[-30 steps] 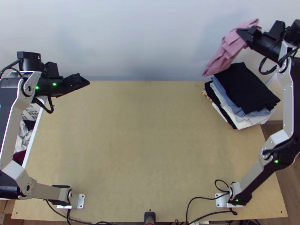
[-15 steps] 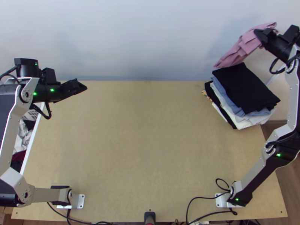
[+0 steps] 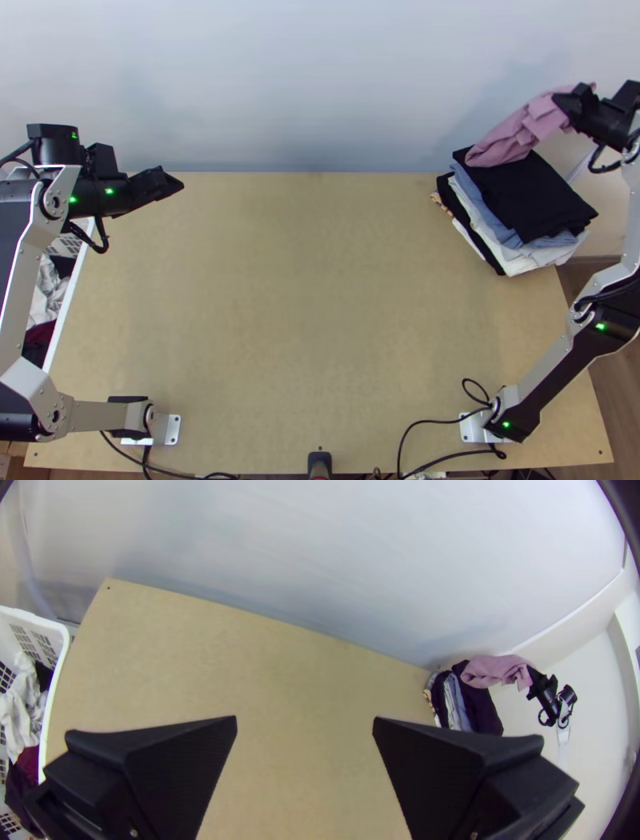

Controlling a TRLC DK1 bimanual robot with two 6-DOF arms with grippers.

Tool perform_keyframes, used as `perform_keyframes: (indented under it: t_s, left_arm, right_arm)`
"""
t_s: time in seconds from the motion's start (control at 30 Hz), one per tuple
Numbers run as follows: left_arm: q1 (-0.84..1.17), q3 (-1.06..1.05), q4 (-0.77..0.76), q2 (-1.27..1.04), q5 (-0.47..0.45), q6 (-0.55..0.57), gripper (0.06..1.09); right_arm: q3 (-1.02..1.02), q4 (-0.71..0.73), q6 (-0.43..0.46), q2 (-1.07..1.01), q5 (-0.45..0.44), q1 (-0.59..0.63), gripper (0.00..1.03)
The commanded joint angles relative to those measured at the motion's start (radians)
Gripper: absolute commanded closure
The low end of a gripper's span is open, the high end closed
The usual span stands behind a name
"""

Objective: Fold the t-shirt

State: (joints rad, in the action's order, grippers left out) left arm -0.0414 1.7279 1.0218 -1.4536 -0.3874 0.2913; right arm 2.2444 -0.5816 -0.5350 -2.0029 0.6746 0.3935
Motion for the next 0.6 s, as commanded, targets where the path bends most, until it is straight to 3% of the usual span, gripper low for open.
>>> perform_keyframes:
  t_s: [0.0, 0.57]
  left_arm:
    - [-0.003, -0.01, -0.014, 0.022, 0.001, 0.0, 0.1]
    - [0.002, -0.076, -0.025, 0.062, -0.015, -0.017, 0.09]
  right_arm:
    - [-0.032, -0.054, 0.069, 0.073, 0.016, 0.021, 1.0]
    - [-0.609, -0.126, 0.333, 0.457, 0.01, 0.168, 0.98]
